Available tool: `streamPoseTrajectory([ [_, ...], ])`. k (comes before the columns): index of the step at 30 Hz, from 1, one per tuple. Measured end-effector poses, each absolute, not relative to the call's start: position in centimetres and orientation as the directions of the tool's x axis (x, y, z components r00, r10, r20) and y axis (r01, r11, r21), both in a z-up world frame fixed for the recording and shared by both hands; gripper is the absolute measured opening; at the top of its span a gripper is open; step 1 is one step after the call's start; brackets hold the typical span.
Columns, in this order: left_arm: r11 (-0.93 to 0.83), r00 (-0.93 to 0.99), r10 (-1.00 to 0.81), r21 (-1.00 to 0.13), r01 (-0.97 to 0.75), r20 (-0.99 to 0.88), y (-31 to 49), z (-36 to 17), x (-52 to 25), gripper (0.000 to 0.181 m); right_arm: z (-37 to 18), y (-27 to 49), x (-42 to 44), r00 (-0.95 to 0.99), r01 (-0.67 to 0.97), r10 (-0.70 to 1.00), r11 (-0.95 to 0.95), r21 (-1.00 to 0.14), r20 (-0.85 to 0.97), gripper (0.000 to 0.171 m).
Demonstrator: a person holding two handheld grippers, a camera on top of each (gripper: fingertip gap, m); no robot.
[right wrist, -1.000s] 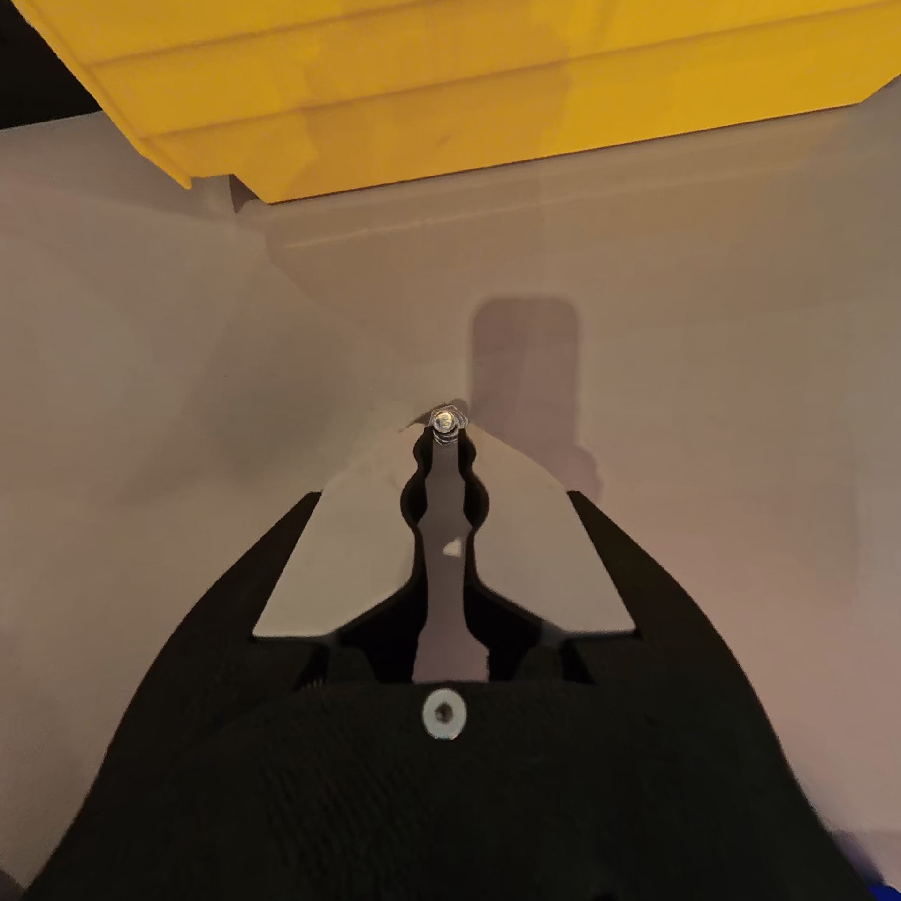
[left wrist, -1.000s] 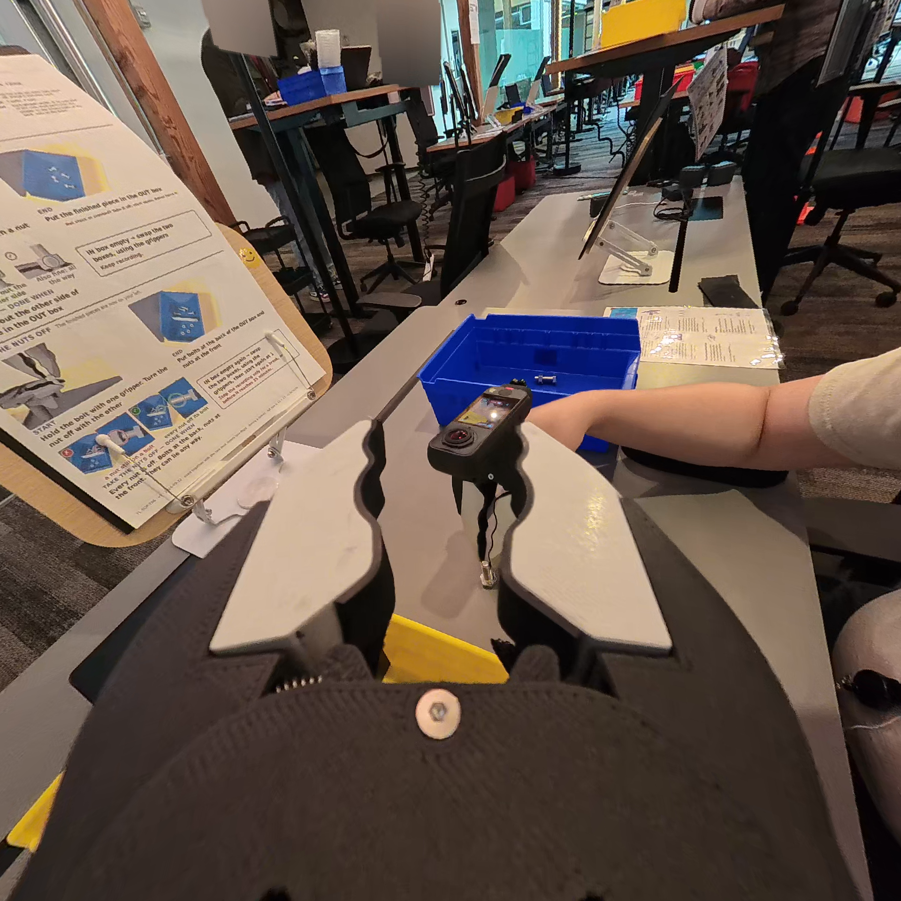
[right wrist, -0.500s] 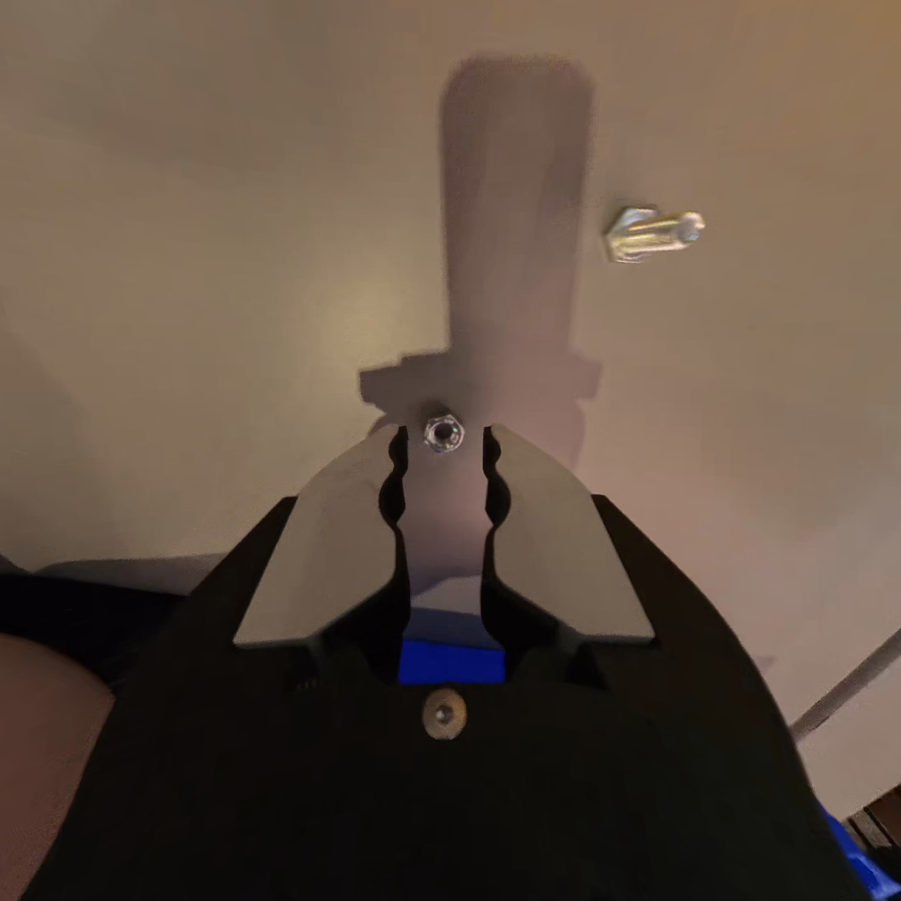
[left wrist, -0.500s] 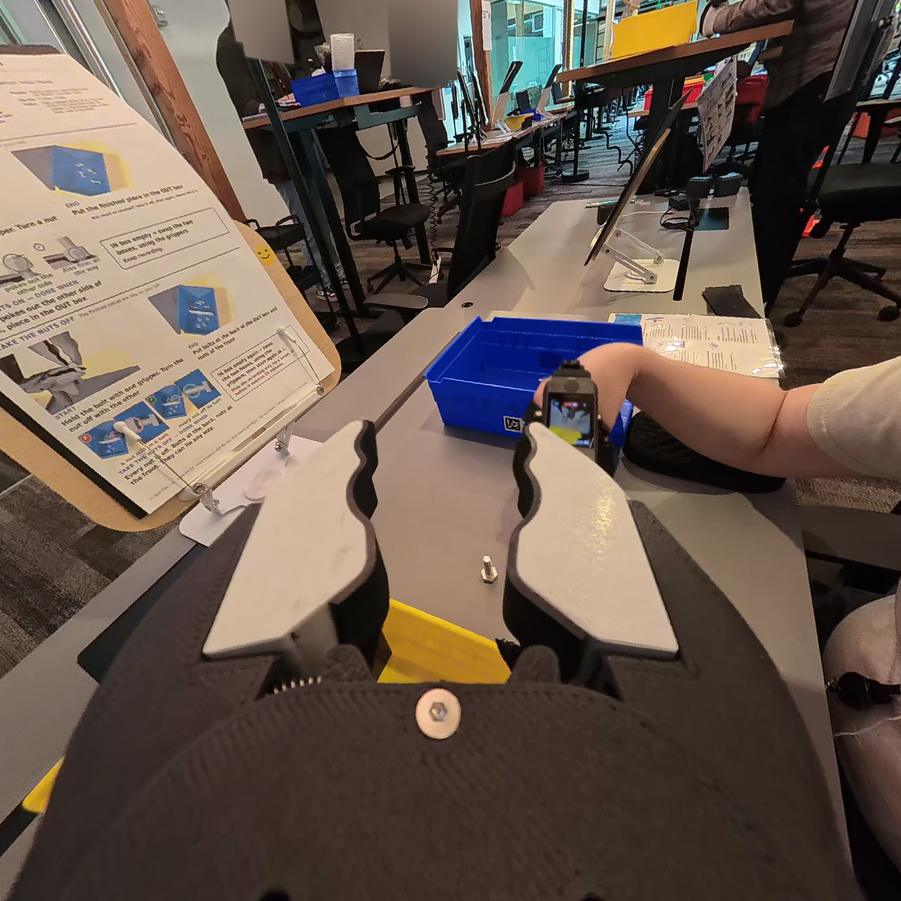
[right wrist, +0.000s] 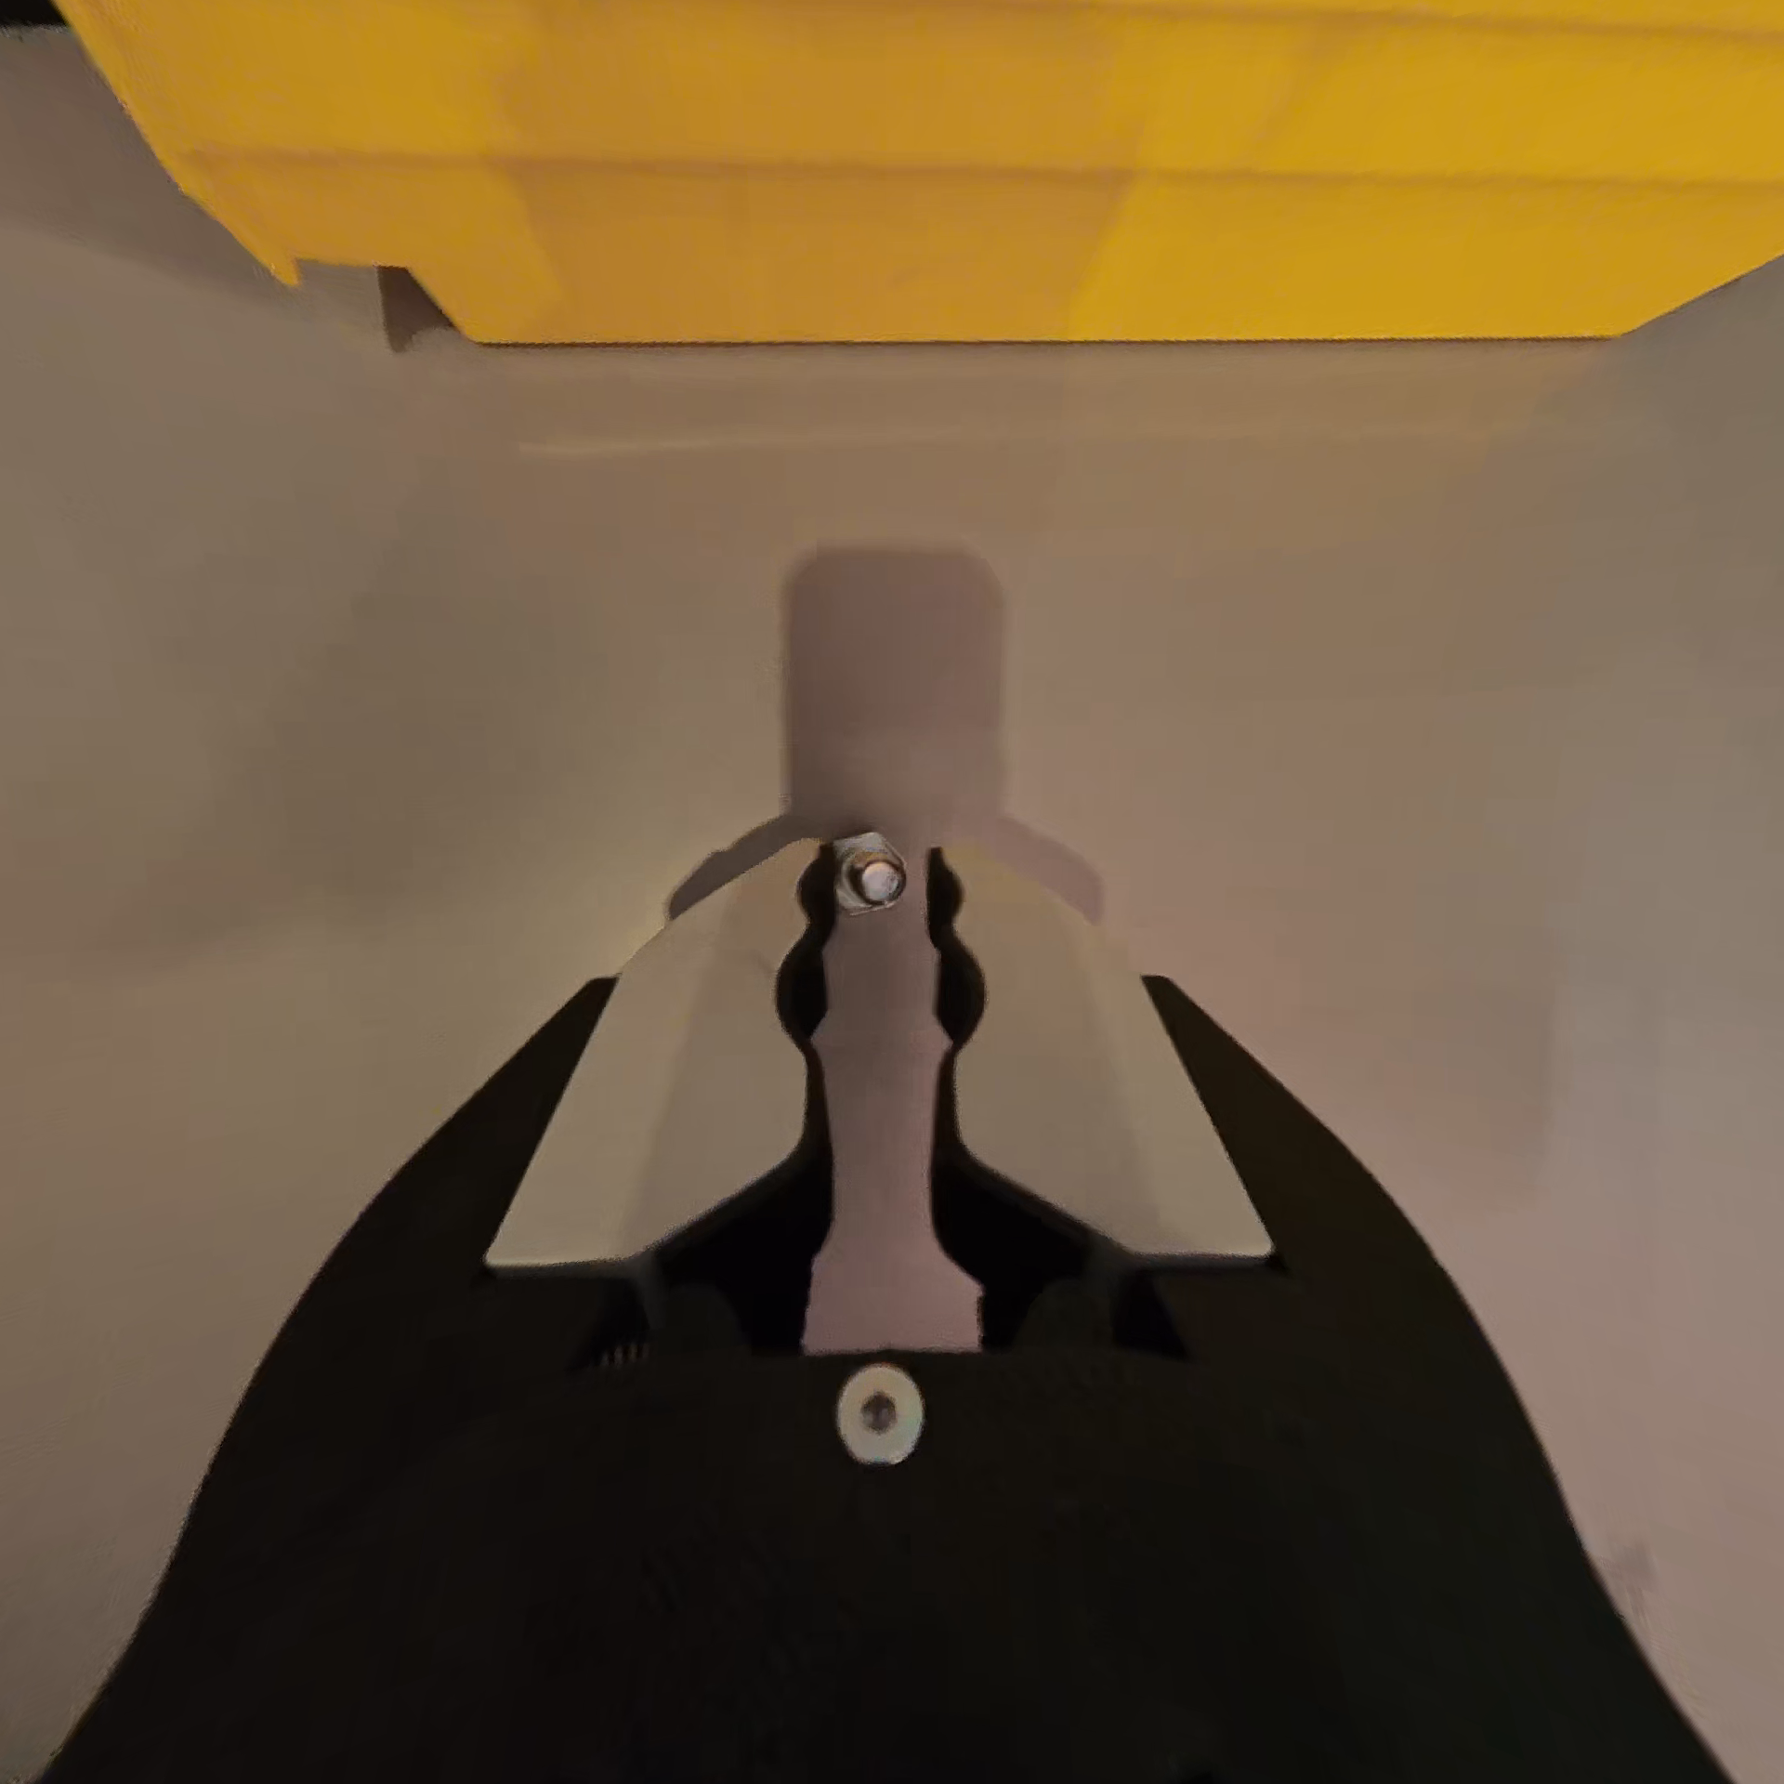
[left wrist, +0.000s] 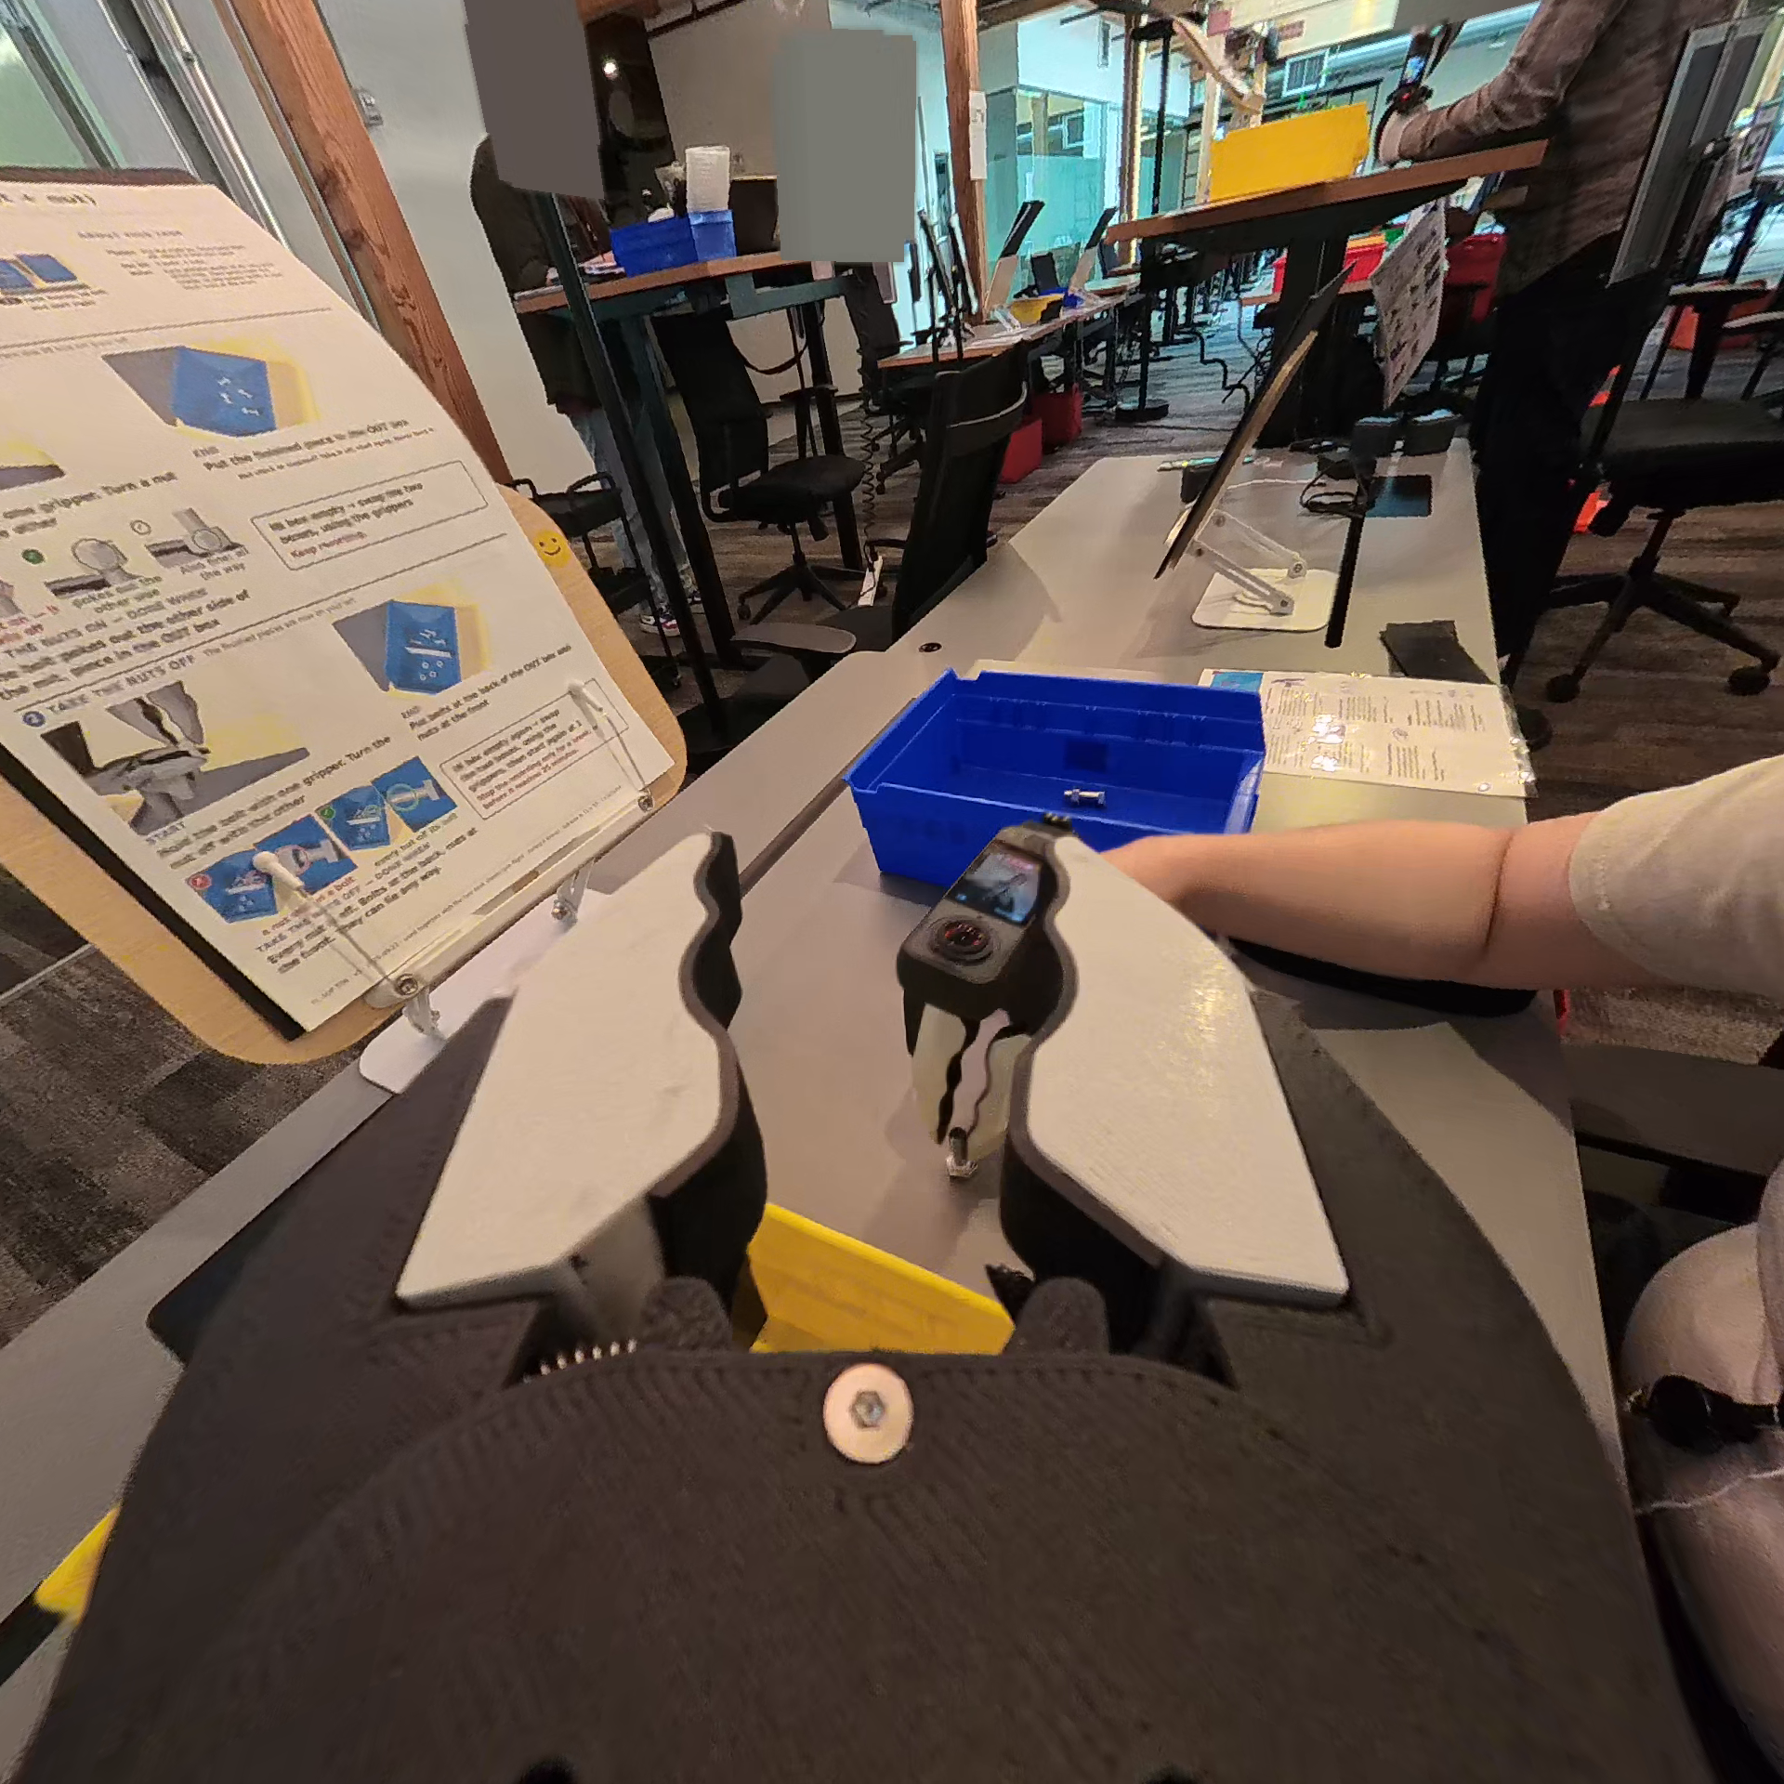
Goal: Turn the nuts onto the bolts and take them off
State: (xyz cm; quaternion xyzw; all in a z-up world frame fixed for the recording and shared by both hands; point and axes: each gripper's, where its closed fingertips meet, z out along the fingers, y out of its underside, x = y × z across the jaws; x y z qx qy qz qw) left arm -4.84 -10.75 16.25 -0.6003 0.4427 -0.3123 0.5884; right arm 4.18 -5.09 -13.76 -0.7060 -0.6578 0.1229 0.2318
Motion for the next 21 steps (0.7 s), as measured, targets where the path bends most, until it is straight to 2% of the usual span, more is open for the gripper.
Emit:
streamPoseTrajectory([
  [3,0.091,0.383,-0.913,-0.986,-0.136,-0.137,-10.7,16.3,-4.2,0.062,-13.1,-5.1,4.6,0.151,0.860,0.987,-0.103,-0.499,0.057,0.015],
  [6,0.084,0.334,-0.933,-0.985,-0.149,-0.130,-10.3,15.1,-2.4,0.066,-9.0,-5.6,4.7,0.208,0.759,0.973,-0.222,-0.613,-0.095,0.011],
  [9,0.032,0.275,-0.956,-0.969,-0.246,-0.101,-9.4,11.8,0.8,0.050,-4.0,-6.9,5.4,0.202,0.645,0.951,-0.308,-0.699,-0.232,0.011],
  [11,-0.025,0.243,-0.969,-0.952,-0.304,-0.052,-8.7,9.2,3.2,0.044,-1.2,-7.6,6.1,0.188,0.584,0.948,-0.318,-0.747,-0.257,0.011],
  [15,-0.182,0.147,-0.979,-0.920,-0.346,0.139,-8.8,5.3,7.0,0.045,2.2,-8.7,7.4,0.169,0.524,0.951,-0.308,-0.794,-0.257,0.011],
  [21,-0.237,0.047,-0.970,-0.892,-0.385,0.238,-9.9,2.7,9.3,0.036,3.9,-9.7,7.8,0.129,0.486,0.946,-0.322,-0.813,-0.297,0.011],
])
